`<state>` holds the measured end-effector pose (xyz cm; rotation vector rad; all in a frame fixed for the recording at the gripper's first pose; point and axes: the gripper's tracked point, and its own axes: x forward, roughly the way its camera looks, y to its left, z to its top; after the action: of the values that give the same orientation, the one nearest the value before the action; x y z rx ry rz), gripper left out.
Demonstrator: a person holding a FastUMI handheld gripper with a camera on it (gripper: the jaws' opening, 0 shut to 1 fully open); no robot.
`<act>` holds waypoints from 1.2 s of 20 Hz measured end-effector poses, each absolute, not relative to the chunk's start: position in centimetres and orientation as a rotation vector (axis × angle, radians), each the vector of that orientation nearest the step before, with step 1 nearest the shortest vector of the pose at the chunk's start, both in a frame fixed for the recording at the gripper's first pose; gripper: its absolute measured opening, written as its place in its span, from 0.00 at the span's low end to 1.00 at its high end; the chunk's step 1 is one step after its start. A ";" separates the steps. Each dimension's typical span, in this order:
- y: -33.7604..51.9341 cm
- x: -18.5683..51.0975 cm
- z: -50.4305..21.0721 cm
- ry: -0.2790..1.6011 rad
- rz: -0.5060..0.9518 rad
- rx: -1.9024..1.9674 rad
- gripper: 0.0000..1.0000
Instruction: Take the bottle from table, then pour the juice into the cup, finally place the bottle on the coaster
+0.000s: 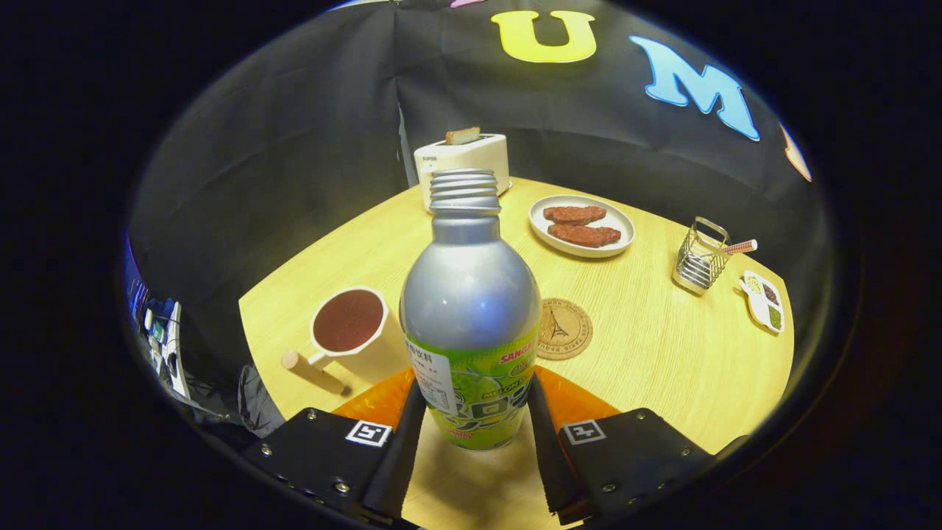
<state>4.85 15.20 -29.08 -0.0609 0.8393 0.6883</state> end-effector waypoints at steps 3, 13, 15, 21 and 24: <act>15.6 6.5 -29.5 0.787 0.672 -0.049 0.70; 16.6 11.4 -30.8 0.678 0.617 -0.033 0.73; 16.5 12.6 -30.9 0.645 0.594 -0.038 0.73; 16.2 15.2 -32.1 0.602 0.542 -0.061 0.75; 16.1 16.0 -32.5 0.582 0.517 -0.076 0.75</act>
<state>15.95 16.06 -32.55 -0.0755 0.5825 0.5168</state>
